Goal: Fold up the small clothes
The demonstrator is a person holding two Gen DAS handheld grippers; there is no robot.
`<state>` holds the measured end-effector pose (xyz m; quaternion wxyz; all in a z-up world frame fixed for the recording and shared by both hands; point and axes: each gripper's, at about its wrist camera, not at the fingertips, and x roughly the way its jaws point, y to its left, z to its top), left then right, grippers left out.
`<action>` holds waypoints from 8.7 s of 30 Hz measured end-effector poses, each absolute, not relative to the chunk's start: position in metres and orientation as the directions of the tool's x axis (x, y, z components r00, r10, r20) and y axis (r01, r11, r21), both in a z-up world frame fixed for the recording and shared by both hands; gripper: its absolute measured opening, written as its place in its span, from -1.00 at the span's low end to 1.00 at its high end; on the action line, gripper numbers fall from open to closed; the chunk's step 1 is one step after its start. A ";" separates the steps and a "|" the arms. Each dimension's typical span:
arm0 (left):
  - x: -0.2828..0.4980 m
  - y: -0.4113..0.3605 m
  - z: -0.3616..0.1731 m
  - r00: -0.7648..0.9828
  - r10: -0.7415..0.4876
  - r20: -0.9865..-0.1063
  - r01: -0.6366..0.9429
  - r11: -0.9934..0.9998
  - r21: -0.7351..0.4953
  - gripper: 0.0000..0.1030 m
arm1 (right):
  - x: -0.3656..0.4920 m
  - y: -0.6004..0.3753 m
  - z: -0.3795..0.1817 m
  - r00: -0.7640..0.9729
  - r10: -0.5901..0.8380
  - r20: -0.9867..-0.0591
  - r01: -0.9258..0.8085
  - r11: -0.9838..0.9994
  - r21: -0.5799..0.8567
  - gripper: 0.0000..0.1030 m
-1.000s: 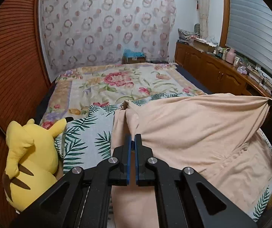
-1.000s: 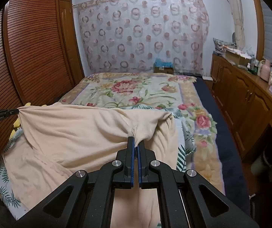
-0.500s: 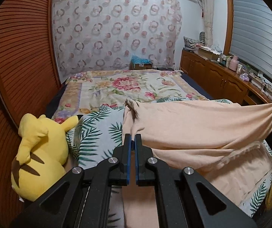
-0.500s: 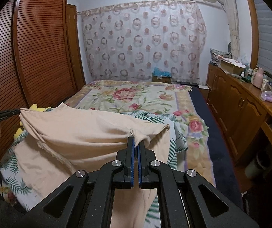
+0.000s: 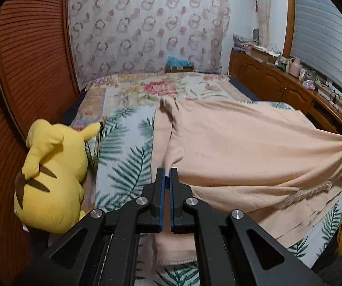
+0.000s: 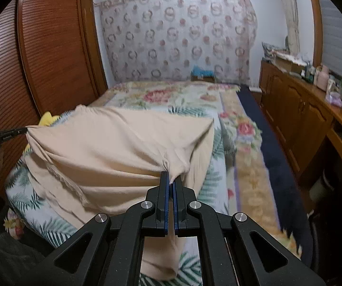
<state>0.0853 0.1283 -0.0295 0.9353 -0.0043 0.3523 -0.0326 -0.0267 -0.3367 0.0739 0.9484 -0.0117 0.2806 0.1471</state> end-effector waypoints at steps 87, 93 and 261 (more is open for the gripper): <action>0.075 -0.023 0.018 0.747 -0.384 -0.543 0.392 0.914 -0.106 -0.79 | 0.054 -0.260 0.002 0.700 0.283 -0.655 -0.391 0.920 -0.021 0.17; 0.077 -0.062 0.040 0.721 -0.459 -0.519 0.481 0.871 -0.103 -0.79 | 0.039 -0.279 0.012 0.734 0.264 -0.626 -0.337 0.942 0.002 0.17; 0.062 -0.029 -0.062 0.692 -0.344 -0.635 0.338 0.931 -0.136 0.46 | 0.258 -0.239 0.034 0.781 -0.179 -0.599 -0.022 0.950 -0.313 -0.12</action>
